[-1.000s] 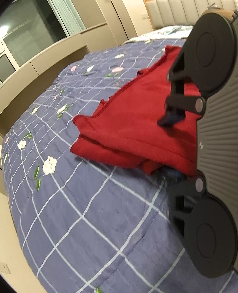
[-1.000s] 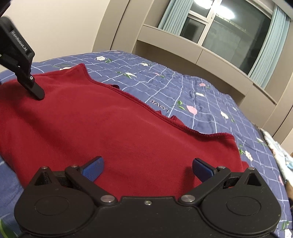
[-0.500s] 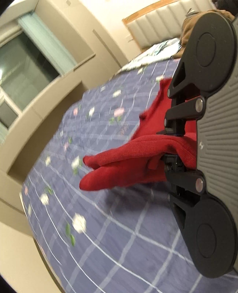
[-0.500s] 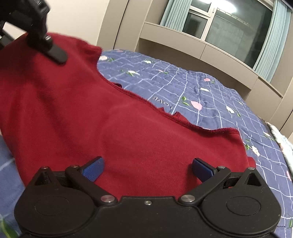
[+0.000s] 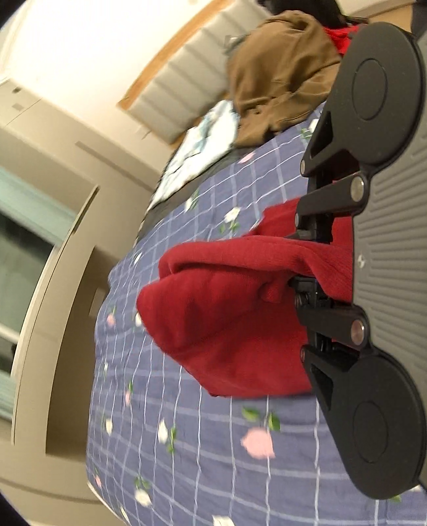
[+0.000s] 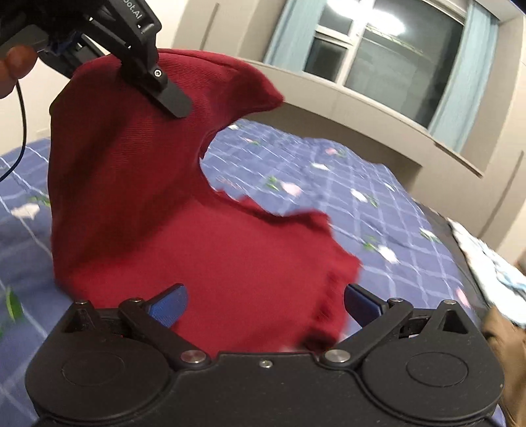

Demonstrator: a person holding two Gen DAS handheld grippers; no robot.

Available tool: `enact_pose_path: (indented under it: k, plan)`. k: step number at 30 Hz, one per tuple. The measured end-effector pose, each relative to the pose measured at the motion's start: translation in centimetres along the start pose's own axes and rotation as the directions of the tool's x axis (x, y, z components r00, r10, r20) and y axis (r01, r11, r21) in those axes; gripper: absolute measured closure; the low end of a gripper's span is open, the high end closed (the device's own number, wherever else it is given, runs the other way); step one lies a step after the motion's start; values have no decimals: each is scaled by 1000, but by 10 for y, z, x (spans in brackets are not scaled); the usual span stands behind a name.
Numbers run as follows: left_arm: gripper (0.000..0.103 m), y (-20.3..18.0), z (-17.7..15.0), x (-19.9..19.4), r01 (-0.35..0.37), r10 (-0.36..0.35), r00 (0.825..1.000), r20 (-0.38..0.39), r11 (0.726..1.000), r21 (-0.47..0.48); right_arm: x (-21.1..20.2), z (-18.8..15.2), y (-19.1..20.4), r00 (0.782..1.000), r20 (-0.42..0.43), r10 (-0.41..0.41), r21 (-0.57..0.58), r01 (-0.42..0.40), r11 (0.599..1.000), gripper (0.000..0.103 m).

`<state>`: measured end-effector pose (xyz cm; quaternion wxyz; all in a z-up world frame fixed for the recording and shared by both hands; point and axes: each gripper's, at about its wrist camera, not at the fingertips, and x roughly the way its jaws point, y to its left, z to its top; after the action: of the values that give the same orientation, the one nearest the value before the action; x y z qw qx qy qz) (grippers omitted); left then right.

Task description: Fold small clothes

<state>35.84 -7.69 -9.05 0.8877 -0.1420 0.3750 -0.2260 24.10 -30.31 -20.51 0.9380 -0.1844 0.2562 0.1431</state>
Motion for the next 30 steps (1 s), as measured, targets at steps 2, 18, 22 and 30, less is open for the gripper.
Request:
enact_pose_path:
  k: [2, 18, 22, 30]
  plan:
    - [87, -19, -6, 11, 3, -3, 1000, -22, 1000, 20, -8, -10, -12, 1000, -20, -21, 8, 21, 1000, 2]
    - [84, -99, -53, 85, -142, 173, 973, -151, 971, 193, -26, -63, -70, 992, -96, -79, 99, 88, 991, 2]
    - [68, -100, -62, 98, -155, 186, 963, -194, 974, 165, -25, -66, -80, 990, -109, -85, 117, 97, 988, 2]
    - [27, -103, -67, 87, -126, 146, 972, -184, 985, 117, -25, -69, -104, 982, -150, -114, 177, 140, 974, 2]
